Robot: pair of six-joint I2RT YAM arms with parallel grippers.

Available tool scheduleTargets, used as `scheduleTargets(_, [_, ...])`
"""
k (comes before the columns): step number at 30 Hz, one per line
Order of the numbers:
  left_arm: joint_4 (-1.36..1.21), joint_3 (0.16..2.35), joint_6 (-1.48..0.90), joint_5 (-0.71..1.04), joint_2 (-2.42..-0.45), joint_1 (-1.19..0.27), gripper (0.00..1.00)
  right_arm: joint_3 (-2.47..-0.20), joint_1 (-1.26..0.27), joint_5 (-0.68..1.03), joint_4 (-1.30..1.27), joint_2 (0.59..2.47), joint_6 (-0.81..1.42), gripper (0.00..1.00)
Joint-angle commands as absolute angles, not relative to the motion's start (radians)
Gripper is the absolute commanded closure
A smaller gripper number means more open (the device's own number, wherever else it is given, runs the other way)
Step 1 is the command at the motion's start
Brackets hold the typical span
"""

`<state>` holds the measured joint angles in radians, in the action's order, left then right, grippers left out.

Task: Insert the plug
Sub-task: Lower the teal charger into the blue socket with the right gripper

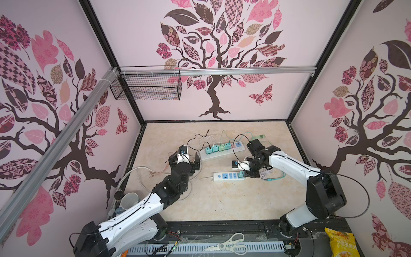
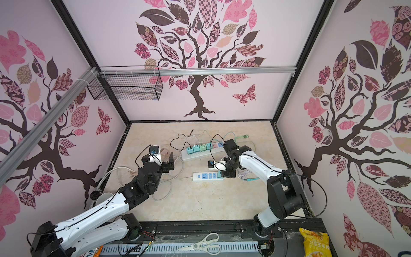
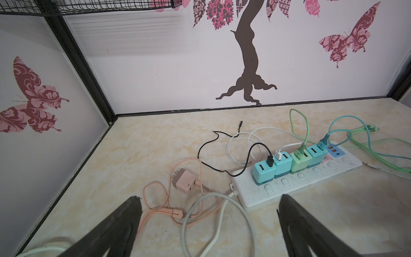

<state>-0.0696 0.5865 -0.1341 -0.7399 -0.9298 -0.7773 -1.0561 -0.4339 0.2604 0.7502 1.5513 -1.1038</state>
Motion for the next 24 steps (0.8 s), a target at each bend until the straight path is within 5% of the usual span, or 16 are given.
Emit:
scheduleTargets(1, [-0.093,0.551,-0.131,-0.738,-0.932,-0.775,0.02,-1.022,-0.450,0.229,0.753,1.584,-1.127,1.00])
scheduleTargets(15, [-0.095,0.538,-0.114,-0.742,-0.918,-0.775,0.02,-1.141,-0.455,0.195,0.855,1.824,-1.086,1.00])
scheduleTargets(22, [-0.098,0.537,-0.102,-0.741,-0.927,-0.776,0.02,-1.062,-0.511,0.128,0.791,1.794,-1.046,1.00])
scheduleTargets(24, [-0.089,0.543,-0.114,-0.740,-0.935,-0.775,0.01,-1.071,-0.512,0.183,0.821,1.763,-1.035,0.88])
